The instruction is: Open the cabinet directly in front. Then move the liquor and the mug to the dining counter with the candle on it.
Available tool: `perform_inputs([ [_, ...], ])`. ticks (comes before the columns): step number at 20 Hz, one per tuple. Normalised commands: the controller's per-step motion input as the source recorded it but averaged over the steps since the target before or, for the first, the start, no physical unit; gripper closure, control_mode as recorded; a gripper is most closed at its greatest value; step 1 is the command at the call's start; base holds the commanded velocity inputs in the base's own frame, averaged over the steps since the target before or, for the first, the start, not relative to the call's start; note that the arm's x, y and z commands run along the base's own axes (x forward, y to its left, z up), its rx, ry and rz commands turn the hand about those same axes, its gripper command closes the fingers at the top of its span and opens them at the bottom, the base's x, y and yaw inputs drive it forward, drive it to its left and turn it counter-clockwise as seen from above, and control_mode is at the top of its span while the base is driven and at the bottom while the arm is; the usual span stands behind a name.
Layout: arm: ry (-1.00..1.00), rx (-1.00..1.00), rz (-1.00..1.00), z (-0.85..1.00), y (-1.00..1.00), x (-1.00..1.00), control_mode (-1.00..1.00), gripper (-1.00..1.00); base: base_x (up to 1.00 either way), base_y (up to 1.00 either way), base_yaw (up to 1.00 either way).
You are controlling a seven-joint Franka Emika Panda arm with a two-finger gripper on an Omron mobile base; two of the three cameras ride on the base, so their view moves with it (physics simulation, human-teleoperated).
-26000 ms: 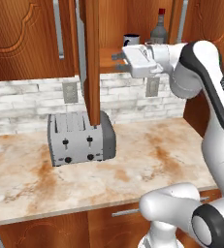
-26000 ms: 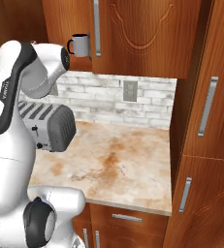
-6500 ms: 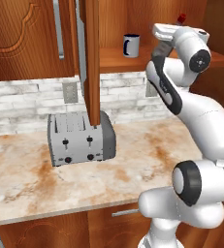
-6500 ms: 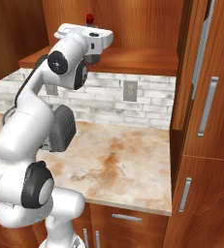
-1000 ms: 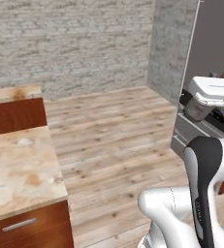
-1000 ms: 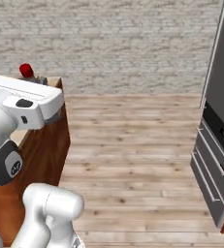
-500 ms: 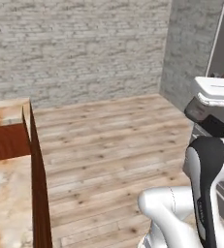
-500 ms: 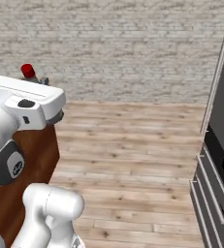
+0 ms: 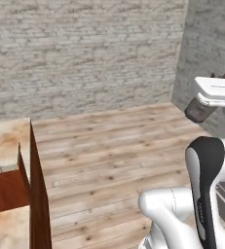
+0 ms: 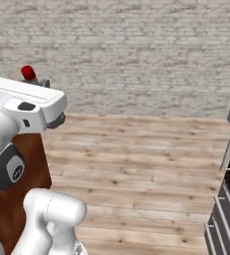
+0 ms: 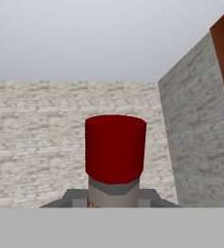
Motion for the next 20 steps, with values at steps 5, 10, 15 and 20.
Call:
perform_inputs([
  [5,0.0,0.0,0.0,0.0,0.0,0.0,1.0,1.0,1.0,-0.16,0.03],
  [10,0.0,0.0,0.0,0.0,0.0,0.0,1.0,1.0,1.0,-0.35,0.06],
  [15,0.0,0.0,0.0,0.0,0.0,0.0,1.0,1.0,1.0,-0.49,0.12],
  [20,0.0,0.0,0.0,0.0,0.0,0.0,1.0,1.0,1.0,-0.48,0.22],
])
